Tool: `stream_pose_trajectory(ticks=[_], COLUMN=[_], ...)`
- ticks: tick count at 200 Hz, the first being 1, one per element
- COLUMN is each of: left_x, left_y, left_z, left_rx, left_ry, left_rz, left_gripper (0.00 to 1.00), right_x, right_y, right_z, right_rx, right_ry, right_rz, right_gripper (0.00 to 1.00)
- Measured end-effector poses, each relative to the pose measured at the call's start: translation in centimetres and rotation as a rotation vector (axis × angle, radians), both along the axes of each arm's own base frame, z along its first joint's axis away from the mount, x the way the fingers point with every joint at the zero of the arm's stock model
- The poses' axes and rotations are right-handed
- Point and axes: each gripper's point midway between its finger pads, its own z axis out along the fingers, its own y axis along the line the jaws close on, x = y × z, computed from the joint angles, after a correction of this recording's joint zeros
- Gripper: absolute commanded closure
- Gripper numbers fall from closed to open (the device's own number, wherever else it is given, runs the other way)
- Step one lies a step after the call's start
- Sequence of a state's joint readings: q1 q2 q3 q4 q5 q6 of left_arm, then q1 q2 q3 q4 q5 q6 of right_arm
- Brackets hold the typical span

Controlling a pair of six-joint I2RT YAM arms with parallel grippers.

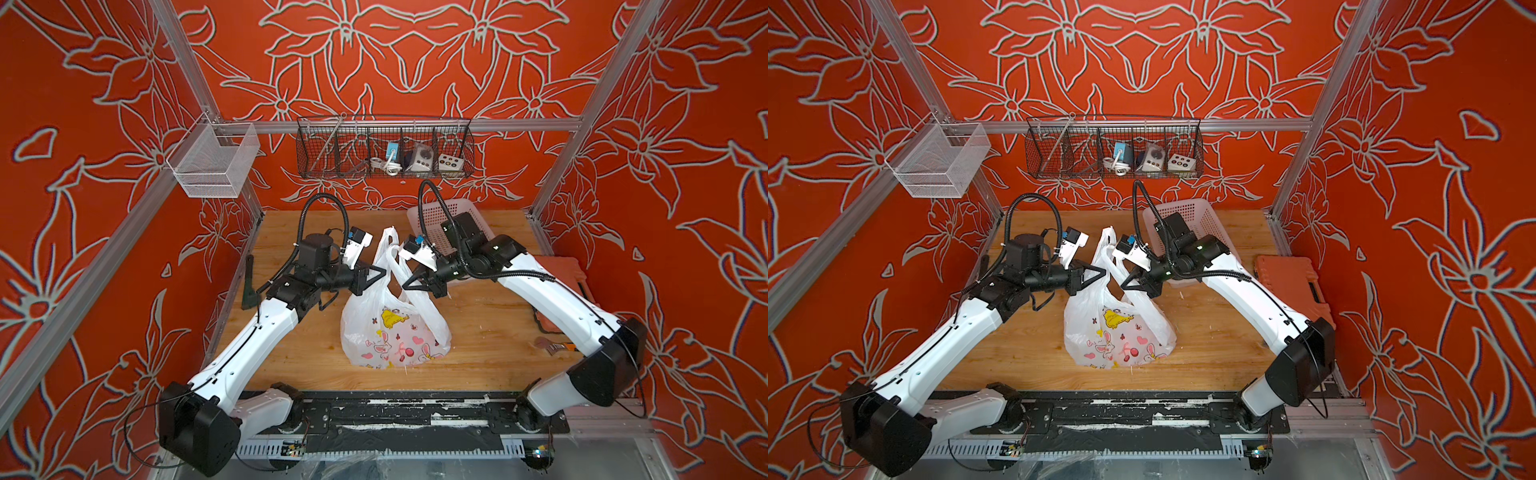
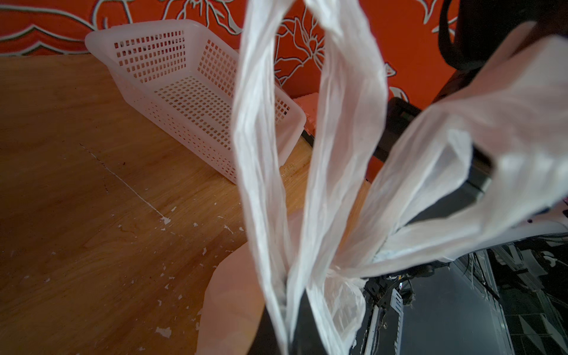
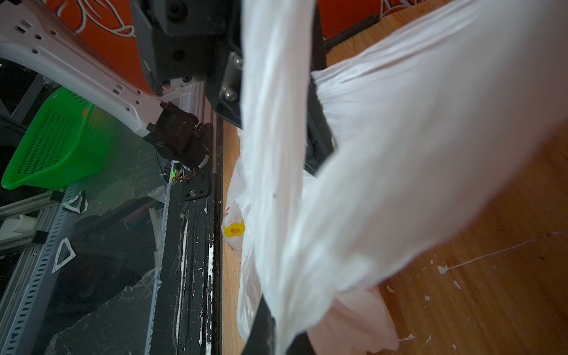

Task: Place the oranges into plastic bags & tie knots
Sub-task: Tie the plastic bag at the center of the board.

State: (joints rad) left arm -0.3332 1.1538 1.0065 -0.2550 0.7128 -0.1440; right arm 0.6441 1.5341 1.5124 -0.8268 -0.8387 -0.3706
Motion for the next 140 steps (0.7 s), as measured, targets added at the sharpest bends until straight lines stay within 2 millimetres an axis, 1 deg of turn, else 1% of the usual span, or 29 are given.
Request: stream_pose_trajectory(ticks=[35,58,89,127,140], left_x=[-0.2,-0.3,-0.6,-1.0,-1.2], left_y=[-0.2,-0.3,-0.4,-0.1,0.1], left_z=[-0.4,-0.7,-0.7,-0.8,-0.7], left_rx=[0.007,0.007,0.011,0.022,0.024], left_ry=[0.006,0.019,0.009,0.004,-0.005], left_rz=[-0.021,-0.036,-0.052,-0.047,-0.044], left_gripper=[1.0,0.92,0.75,0.51,0.46], right_x=[-0.4,-0.4,-0.2,0.2,0.4], right_y=[0.2,0.6,0.8,1.1,1.3], right_z=[-0.6,-0.6,-0.1,-0.3,-0.4], right_rx=[-0.033,-0.038,-0.034,-0.044,-0.049], right_ry=[0.014,0.012,0.001,0.009,0.013], right_rz=[0.037,0.052,0.057,0.055,0.056], right_gripper=[1.0,1.0,1.0,1.0,1.0])
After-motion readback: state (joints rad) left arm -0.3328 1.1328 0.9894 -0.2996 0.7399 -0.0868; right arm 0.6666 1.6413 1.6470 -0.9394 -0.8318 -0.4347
